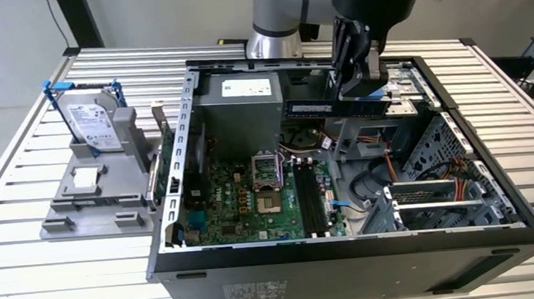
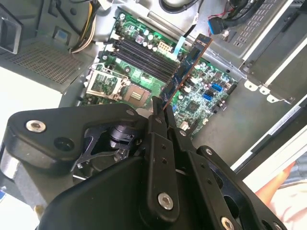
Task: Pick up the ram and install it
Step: 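Pick up the ram and move it above insertion slot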
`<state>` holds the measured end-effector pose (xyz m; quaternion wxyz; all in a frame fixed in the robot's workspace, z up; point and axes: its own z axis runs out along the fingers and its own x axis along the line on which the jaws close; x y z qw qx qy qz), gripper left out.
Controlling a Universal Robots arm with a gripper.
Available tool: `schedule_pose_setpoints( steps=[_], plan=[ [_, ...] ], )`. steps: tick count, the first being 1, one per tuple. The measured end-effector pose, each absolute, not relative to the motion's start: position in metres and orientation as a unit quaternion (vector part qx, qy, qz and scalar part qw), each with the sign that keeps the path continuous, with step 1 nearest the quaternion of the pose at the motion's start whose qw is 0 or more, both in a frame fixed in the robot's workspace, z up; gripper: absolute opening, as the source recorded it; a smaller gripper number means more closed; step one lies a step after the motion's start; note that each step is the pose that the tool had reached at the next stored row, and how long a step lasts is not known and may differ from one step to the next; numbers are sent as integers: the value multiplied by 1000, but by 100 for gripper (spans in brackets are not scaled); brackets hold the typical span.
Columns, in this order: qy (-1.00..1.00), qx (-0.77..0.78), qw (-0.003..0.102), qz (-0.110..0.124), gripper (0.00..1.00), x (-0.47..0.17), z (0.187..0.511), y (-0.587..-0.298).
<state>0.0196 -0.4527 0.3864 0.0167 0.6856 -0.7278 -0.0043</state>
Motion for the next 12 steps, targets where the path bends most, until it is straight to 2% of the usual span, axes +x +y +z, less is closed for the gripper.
schedule_pose_setpoints(
  steps=[12],
  plan=[
    [-745, 666, 17, -5, 0, 20, 386, -453]
  ],
)
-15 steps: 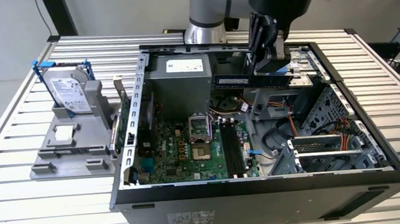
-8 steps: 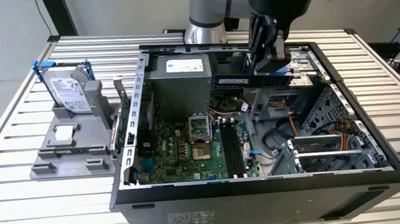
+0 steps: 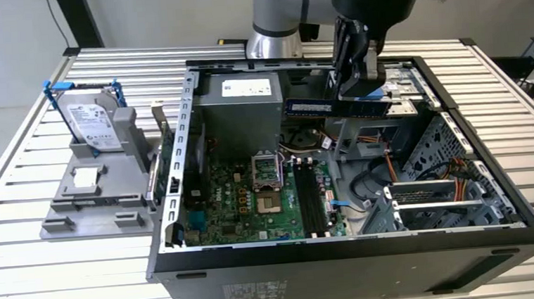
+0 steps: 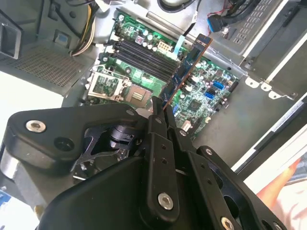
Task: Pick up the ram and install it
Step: 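Pick up the ram and move it above insertion slot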
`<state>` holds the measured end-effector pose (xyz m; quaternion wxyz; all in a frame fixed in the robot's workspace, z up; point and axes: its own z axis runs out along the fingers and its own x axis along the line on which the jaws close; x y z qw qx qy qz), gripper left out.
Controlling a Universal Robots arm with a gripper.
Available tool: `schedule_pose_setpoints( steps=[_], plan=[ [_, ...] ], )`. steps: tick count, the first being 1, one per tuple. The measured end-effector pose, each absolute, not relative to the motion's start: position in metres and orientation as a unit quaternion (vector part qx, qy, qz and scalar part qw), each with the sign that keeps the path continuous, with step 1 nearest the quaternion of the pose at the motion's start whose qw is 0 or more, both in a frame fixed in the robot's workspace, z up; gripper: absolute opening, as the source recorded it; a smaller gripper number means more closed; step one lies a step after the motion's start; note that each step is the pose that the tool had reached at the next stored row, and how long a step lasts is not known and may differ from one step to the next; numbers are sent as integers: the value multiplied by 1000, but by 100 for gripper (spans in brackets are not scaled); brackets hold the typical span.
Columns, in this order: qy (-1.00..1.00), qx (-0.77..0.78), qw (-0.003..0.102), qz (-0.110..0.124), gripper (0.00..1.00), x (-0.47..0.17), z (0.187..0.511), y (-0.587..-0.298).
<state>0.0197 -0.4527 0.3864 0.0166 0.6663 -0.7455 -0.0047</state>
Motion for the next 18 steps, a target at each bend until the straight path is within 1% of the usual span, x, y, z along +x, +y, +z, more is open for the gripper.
schedule_pose_setpoints(
  steps=[18],
  plan=[
    [-833, 553, 16, -7, 0, 20, 386, -453]
  ],
)
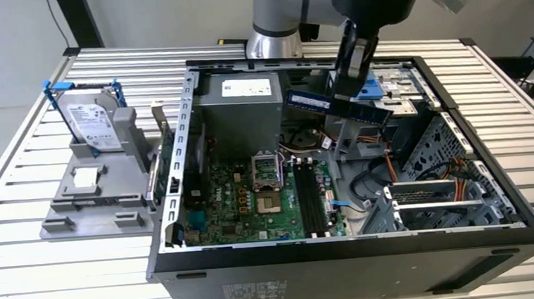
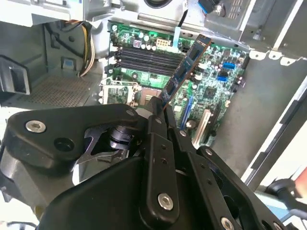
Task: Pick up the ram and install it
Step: 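Pick up the ram and move it above insertion slot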
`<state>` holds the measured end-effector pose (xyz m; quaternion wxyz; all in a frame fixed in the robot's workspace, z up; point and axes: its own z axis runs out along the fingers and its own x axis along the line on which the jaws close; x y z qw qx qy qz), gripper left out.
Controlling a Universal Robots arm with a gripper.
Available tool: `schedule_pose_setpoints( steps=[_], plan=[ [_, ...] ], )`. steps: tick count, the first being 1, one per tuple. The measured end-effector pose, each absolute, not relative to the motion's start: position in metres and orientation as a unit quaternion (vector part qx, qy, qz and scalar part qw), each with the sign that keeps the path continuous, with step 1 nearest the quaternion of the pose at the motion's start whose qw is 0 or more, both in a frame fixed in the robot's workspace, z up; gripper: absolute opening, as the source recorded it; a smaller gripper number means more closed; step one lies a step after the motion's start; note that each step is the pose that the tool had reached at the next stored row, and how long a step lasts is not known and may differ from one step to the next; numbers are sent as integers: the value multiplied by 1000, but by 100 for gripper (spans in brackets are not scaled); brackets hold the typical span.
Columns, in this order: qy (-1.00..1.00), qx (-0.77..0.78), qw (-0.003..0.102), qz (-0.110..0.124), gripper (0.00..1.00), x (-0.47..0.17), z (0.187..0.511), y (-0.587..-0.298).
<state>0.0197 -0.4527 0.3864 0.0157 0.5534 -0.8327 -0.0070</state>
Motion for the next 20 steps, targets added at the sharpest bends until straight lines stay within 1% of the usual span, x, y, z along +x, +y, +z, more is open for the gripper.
schedule_pose_setpoints(
  steps=[20],
  plan=[
    [-918, 397, 14, -10, 0, 20, 386, -453]
  ],
)
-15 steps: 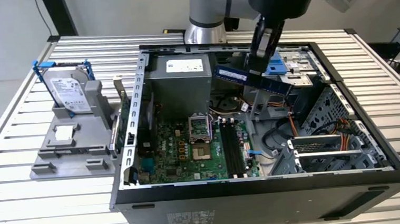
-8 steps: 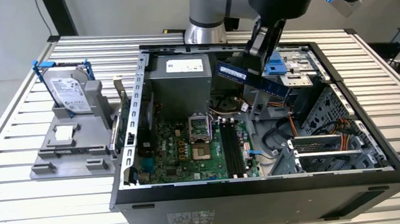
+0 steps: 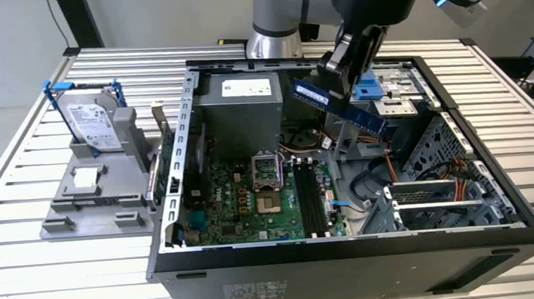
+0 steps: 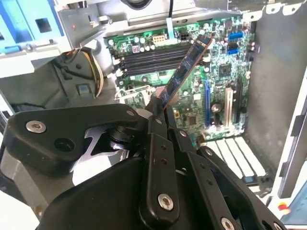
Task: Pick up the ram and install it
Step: 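Pick up the ram and move it above insertion slot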
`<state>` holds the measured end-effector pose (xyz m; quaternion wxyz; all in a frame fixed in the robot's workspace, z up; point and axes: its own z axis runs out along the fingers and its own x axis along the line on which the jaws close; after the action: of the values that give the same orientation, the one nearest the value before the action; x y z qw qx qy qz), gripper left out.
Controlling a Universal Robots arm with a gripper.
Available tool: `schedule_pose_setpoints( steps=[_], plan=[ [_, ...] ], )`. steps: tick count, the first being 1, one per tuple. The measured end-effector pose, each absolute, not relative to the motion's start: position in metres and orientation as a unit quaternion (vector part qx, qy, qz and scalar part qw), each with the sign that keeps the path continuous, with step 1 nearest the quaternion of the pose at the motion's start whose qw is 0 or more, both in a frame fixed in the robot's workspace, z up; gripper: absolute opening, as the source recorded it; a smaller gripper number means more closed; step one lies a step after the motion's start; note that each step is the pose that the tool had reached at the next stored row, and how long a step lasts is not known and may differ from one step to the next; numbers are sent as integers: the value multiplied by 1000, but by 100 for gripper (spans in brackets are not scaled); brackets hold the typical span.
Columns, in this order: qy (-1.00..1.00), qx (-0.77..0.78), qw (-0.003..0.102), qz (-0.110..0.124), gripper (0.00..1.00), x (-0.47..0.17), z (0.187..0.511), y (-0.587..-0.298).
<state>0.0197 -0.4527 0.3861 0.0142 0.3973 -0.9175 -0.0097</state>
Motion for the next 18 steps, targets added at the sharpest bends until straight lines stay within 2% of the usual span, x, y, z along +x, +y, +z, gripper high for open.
schedule_pose_setpoints(
  steps=[18],
  plan=[
    [-970, 242, 12, -12, 0, 20, 386, -453]
  ],
)
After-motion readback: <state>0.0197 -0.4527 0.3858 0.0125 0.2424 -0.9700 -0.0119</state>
